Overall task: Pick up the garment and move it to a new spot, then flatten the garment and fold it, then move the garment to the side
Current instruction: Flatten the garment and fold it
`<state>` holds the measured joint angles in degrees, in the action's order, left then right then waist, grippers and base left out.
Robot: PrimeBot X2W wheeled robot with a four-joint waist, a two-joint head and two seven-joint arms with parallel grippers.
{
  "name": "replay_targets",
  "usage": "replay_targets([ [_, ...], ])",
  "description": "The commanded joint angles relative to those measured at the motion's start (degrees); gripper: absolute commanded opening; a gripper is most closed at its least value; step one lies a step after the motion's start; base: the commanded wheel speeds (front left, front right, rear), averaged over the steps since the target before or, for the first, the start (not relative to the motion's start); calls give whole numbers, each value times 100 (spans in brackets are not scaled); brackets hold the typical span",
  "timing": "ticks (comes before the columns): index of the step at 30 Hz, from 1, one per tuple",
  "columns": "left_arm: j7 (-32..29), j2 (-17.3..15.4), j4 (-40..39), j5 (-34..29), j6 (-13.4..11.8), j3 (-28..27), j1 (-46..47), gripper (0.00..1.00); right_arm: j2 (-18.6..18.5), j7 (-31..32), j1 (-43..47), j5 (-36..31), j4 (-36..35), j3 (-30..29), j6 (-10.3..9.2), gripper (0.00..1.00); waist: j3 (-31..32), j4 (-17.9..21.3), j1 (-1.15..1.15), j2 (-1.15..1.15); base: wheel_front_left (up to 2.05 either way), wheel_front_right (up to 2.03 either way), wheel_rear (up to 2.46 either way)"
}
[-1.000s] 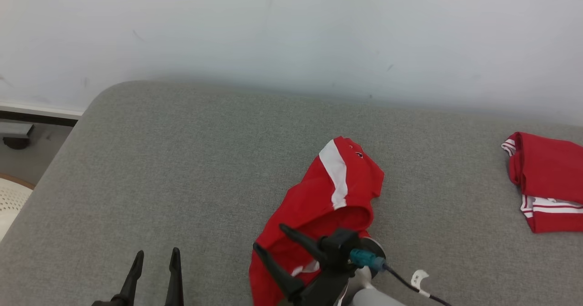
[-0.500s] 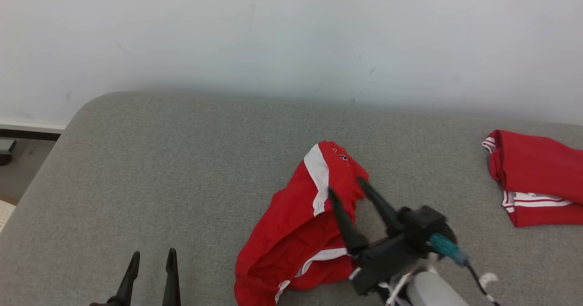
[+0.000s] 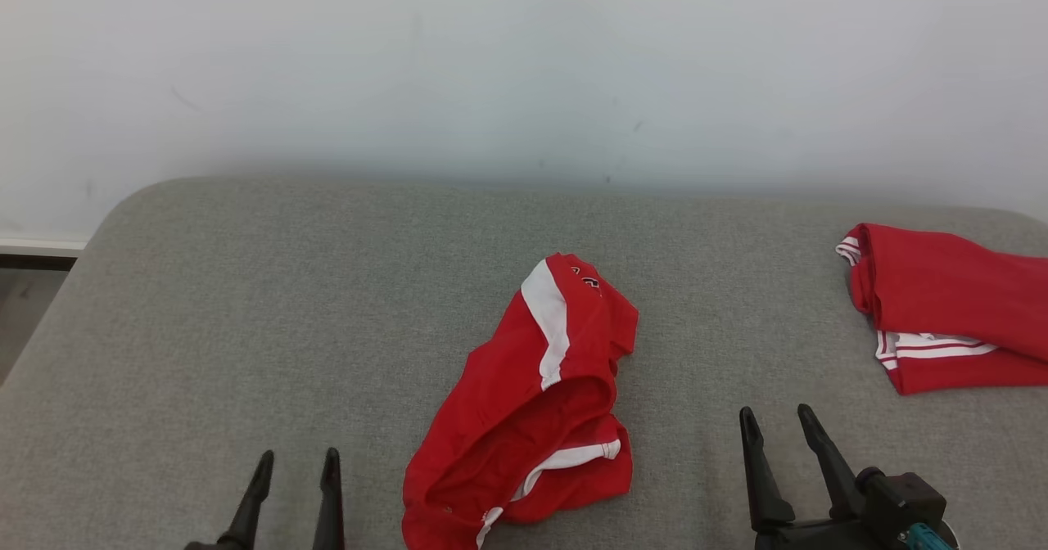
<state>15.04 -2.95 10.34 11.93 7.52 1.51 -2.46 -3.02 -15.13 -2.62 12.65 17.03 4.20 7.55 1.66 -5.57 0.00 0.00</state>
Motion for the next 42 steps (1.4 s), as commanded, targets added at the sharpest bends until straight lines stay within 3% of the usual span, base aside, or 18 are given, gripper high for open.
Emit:
replay_targets([
  [1,13,-23,-21,-87,-9,72,-53,100,16,-4,56,26,-22,34,-10,100,-5,33,0,0,0,0,0],
  [4,12,-70,2,-119,-8,408,6,100,13,-4,78,118,24,103,-10,100,-5,57,0,0,0,0,0],
  [14,12,-360,700,62,-10,2379,484,100,13,-4,-160,277,238,269,-10,100,-67,70,0,0,0,0,0],
  [27,12,-517,2445,235,-11,3077,1435,100,12,-4,-171,344,495,352,-10,100,-154,364,0,0,0,0,0],
  [28,12,-517,2563,263,-11,3095,1498,93,13,-4,-176,347,503,350,-10,100,-157,379,0,0,0,0,0],
  [29,12,-512,2663,312,-11,3093,1583,64,13,-4,-181,350,513,347,-10,100,-160,389,0,0,0,0,0],
  [30,12,-510,2757,341,-11,3100,1638,23,14,-4,-187,354,518,340,-10,100,-162,401,0,0,0,0,0],
  [31,12,-501,2809,401,-11,3068,1696,0,13,-4,-191,352,522,335,-10,100,-164,409,0,0,0,0,0],
  [42,12,-545,2242,646,-11,2550,1772,0,12,-4,-93,386,505,209,-10,100,-148,155,0,0,0,0,0],
])
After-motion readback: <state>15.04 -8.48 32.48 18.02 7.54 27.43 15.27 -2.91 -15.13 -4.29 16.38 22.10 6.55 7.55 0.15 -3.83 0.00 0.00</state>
